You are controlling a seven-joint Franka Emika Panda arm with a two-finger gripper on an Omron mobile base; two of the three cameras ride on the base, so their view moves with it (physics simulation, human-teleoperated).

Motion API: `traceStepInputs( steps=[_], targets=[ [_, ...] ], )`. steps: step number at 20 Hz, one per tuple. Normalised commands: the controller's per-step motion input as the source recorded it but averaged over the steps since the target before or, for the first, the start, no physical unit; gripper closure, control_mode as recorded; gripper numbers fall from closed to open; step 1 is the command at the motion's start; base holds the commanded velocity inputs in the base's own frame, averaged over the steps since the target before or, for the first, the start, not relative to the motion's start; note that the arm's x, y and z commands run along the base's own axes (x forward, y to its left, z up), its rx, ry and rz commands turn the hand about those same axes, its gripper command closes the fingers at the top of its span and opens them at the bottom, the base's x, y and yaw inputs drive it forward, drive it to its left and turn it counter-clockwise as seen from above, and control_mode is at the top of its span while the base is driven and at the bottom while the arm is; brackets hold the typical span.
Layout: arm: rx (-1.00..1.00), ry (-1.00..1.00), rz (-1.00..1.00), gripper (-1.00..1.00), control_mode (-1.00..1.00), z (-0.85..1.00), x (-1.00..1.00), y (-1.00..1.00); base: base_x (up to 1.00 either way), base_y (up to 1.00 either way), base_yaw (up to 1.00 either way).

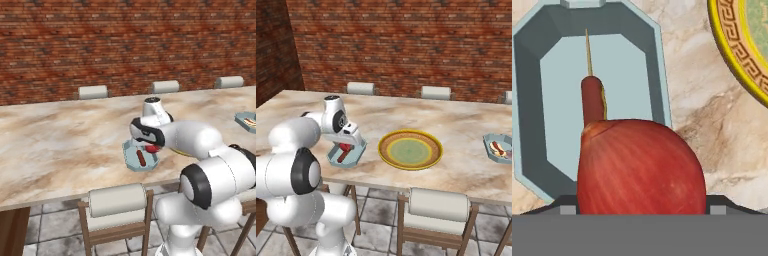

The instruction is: Place one cooked food and one vegetable from the large plate to each tupperware container.

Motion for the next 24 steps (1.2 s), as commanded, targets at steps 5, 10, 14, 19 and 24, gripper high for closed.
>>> traceStepInputs(
  steps=[5, 10, 14, 19, 24],
  targets=[
    [0.0, 0.0, 0.0, 1.0, -1.0, -0.29, 0.47, 0.16, 0.0, 0.0, 0.0],
    [0.0, 0.02, -0.02, 1.0, -1.0, -0.38, 0.35, 0.05, 0.0, 0.0, 0.0],
    [0.0, -0.01, -0.01, 1.0, -1.0, -0.39, 0.17, 0.0, 0.0, 0.0, 0.0],
    [0.0, -0.09, 0.0, 1.0, -1.0, -0.28, 0.05, 0.0, 0.0, 0.0, 0.0],
    [0.0, -0.03, 0.0, 1.0, -1.0, -0.16, 0.0, 0.0, 0.0, 0.0, 0.0]
  ],
)
